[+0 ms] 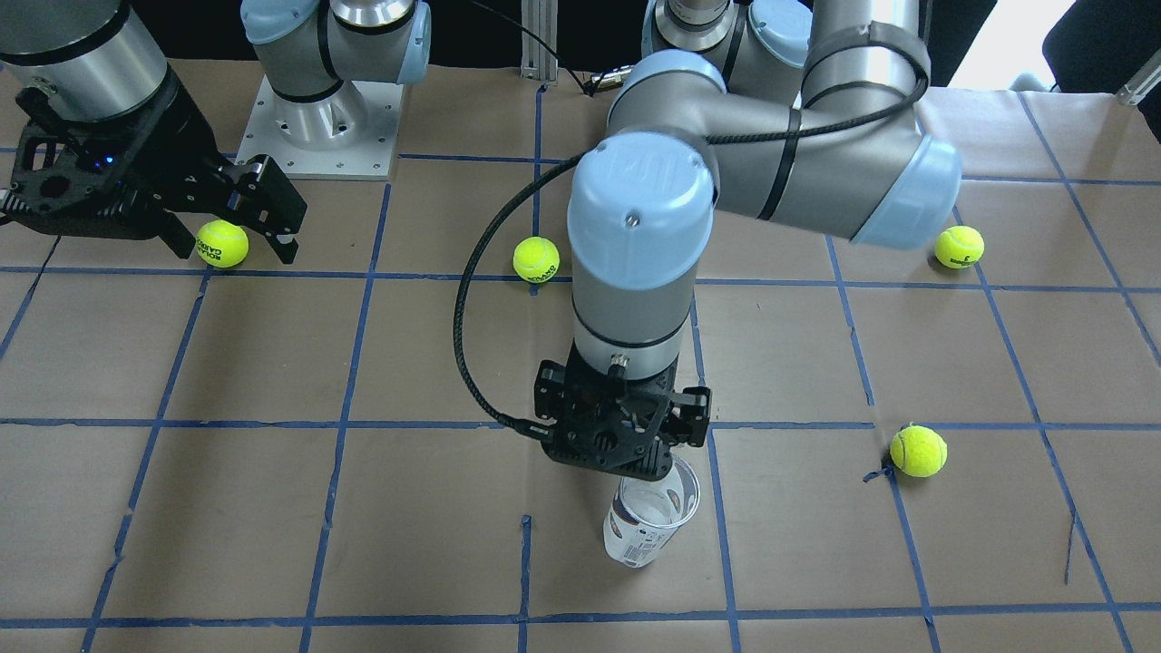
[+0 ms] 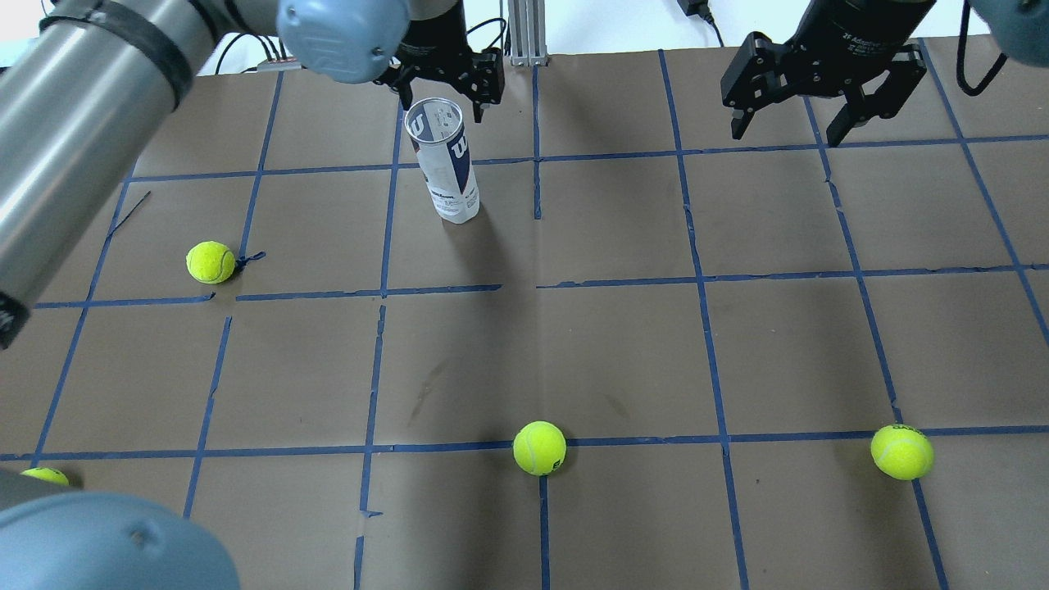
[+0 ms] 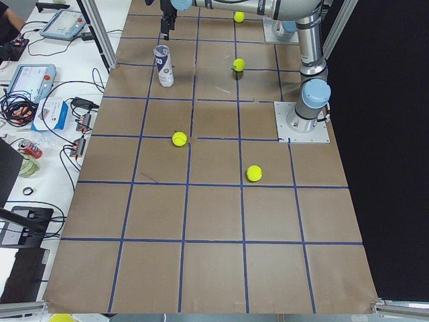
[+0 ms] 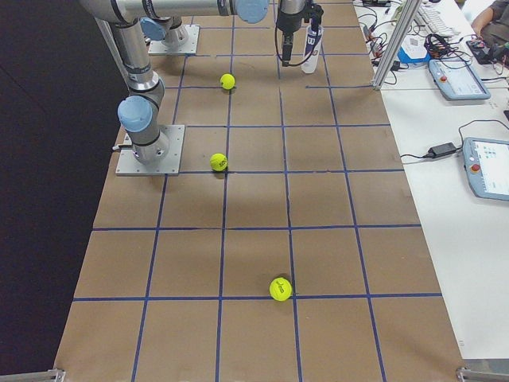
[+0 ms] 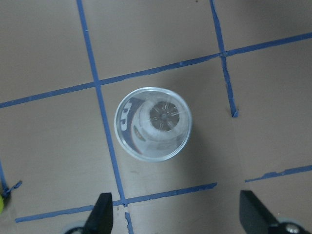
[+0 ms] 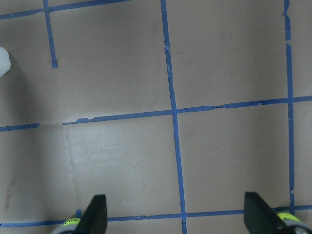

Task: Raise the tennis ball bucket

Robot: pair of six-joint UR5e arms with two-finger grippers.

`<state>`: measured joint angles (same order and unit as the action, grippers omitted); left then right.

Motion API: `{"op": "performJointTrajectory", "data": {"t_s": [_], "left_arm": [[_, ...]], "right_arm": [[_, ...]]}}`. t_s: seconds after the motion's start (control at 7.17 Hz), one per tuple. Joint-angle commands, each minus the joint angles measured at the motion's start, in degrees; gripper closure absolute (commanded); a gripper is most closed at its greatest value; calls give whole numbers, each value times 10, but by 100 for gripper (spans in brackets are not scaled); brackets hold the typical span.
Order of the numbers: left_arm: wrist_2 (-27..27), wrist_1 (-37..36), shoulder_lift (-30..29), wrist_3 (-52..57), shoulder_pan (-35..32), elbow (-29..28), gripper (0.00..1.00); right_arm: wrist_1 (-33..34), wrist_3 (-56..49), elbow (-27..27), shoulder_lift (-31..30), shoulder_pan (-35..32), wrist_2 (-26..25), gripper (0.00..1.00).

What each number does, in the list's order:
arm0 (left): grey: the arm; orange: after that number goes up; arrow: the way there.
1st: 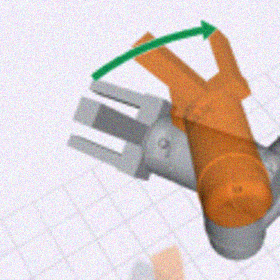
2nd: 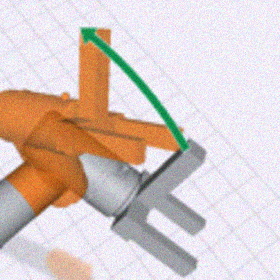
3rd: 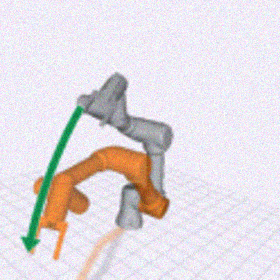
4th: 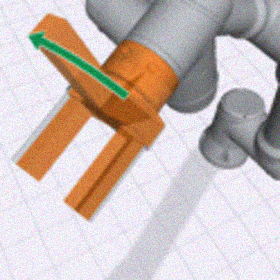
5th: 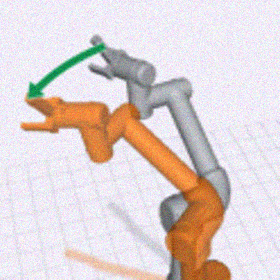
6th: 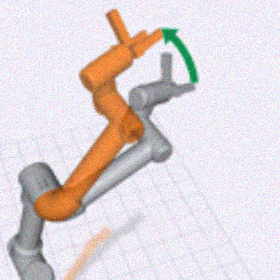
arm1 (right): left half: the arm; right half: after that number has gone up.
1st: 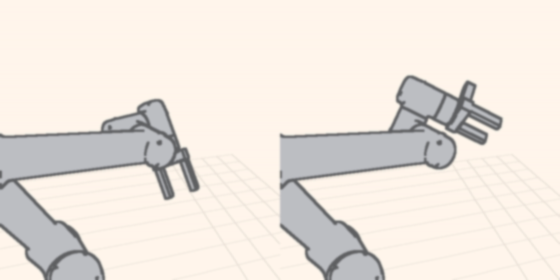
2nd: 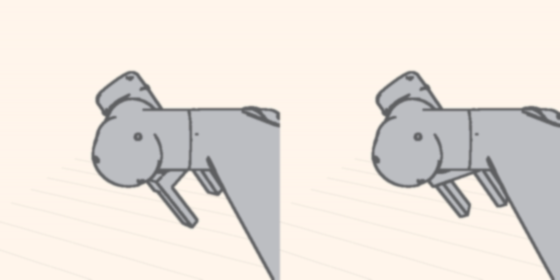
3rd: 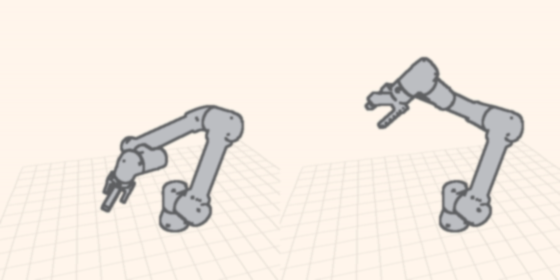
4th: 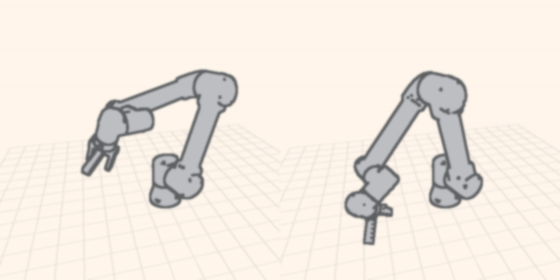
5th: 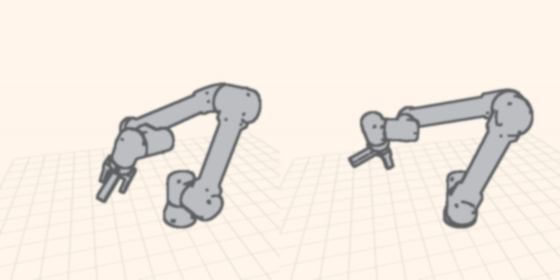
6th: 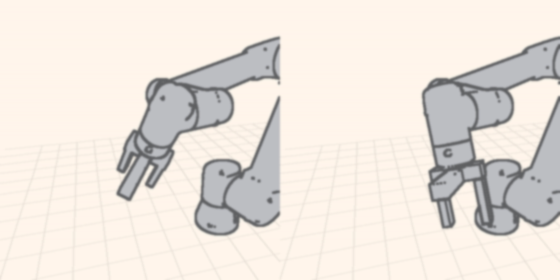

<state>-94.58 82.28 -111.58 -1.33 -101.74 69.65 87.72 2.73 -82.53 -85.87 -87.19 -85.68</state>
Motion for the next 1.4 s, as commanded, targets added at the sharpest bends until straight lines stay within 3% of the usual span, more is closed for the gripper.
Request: {"op": "performJointTrajectory", "data": {"t_s": [0.0,0.14,0.42,0.84,1.26], "left_arm": [[4,18,109,-6,30,80,9],[4,61,136,-1,76,108,9],[5,82,169,36,105,142,9],[5,61,193,32,110,189,9],[8,56,194,34,124,187,9]], "right_arm": [[0,0,0,0,0,0,0],[0,-1,0,0,0,-1,0],[-1,-10,2,-1,0,-4,0],[-2,-43,3,-1,0,-2,0],[-3,-43,3,-1,0,-2,0]]}}
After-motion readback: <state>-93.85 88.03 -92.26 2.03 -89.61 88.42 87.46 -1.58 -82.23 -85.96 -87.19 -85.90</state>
